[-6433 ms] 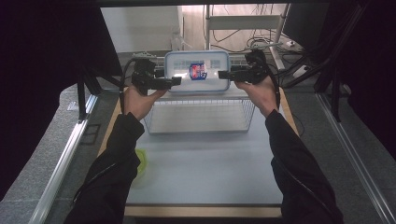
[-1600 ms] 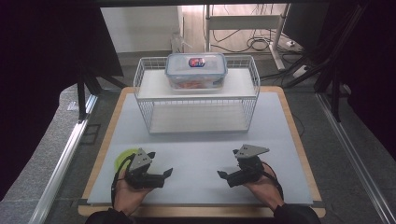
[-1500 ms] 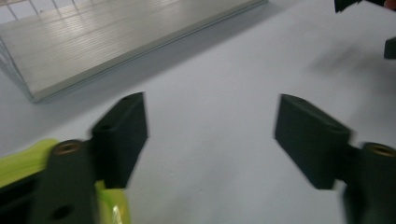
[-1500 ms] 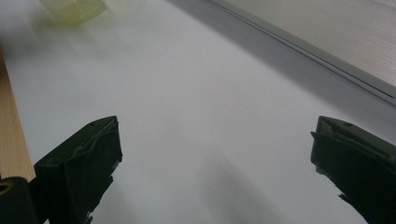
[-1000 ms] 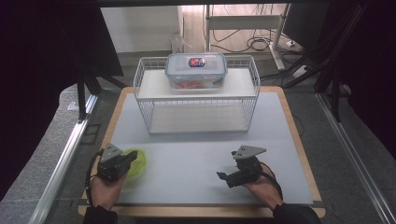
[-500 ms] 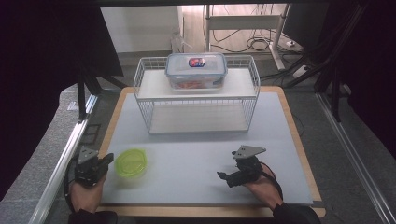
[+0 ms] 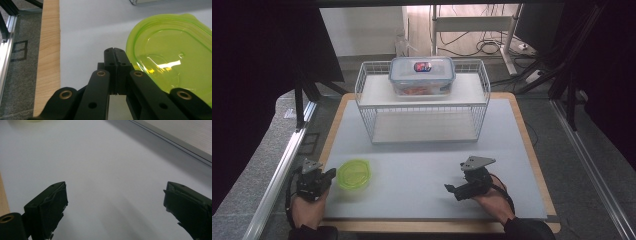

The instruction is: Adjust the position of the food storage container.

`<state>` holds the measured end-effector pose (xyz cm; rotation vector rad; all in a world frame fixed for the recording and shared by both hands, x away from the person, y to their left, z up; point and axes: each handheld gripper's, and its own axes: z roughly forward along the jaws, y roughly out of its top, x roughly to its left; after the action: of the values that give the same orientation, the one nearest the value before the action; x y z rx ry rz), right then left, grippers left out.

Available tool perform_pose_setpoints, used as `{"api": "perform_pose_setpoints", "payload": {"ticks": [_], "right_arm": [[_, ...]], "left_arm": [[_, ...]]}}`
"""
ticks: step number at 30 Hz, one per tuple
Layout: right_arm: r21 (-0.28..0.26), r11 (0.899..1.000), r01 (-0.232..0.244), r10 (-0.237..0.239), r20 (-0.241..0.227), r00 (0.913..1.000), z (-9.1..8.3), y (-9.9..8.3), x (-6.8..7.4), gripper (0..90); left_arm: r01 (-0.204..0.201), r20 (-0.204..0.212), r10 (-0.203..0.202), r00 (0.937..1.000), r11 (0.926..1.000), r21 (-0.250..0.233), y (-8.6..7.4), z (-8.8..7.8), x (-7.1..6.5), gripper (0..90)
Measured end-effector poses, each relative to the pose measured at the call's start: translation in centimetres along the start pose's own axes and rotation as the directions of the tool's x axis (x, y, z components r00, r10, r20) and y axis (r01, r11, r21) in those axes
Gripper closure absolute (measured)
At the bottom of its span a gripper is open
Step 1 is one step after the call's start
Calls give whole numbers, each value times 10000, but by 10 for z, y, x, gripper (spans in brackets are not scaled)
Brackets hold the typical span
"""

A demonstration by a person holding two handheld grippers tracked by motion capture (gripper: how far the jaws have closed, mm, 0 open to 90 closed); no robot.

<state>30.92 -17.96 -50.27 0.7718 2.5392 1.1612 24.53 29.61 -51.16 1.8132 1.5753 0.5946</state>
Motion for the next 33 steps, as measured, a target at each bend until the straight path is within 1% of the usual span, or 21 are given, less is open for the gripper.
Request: {"api": "perform_pose_setpoints", "payload": {"ticks": [7,9,10,14,15,18,20,21,23,26,27,28,29,30,31,32,33], "right_arm": [[100,9999,46,-46,1,10000,2,-1,0,55],[106,9999,42,-42,-7,10000,2,-1,0,55],[123,9999,53,-53,-6,10000,2,-1,0,56],[157,9999,64,-64,2,10000,3,-1,0,56],[157,9999,64,-64,2,10000,3,-1,0,56],[205,9998,20,-19,-9,10000,3,-1,0,56],[211,9998,27,-27,-6,10000,3,-1,0,56],[200,9998,43,-43,-6,10000,3,-1,0,56],[196,9998,67,-67,3,10000,2,-1,0,56],[195,9998,55,-56,12,10000,2,-1,0,56],[194,9998,46,-46,11,10000,2,-1,0,56],[194,9998,46,-46,11,10000,2,-1,0,56],[193,9998,69,-69,21,10000,2,-1,0,56],[211,9998,55,-55,15,10000,2,-1,0,56],[205,9998,54,-55,11,10000,2,-1,0,56],[207,9998,71,-71,22,10000,2,-1,0,56],[207,9998,71,-71,22,10000,2,-1,0,56]], "left_arm": [[-103,328,102,9994,9999,11,6,7,-8,899],[-177,445,176,9989,9998,21,8,10,-13,899],[-305,551,303,9980,9995,30,11,12,-19,899],[-531,835,525,9951,9986,45,14,16,-31,899],[-531,835,525,9951,9986,45,14,16,-31,899],[-739,1018,731,9921,9973,40,16,18,-40,899],[-774,1048,767,9915,9970,33,16,18,-41,899],[-701,1106,692,9915,9975,45,15,18,-40,898],[-546,1138,524,9921,9984,164,12,17,-34,898],[-569,1183,518,9916,9976,401,5,16,-27,898],[-552,1374,463,9894,9966,616,1,18,-25,898],[-552,1374,463,9894,9966,616,1,18,-25,898],[-561,1644,426,9855,9954,782,-3,21,-25,898],[-627,1734,480,9837,9948,803,-3,21,-26,898],[-627,1734,480,9837,9948,803,-3,21,-26,898],[-831,1892,661,9797,9930,837,-3,22,-31,898],[-831,1892,661,9797,9930,837,-3,22,-31,898]]}}
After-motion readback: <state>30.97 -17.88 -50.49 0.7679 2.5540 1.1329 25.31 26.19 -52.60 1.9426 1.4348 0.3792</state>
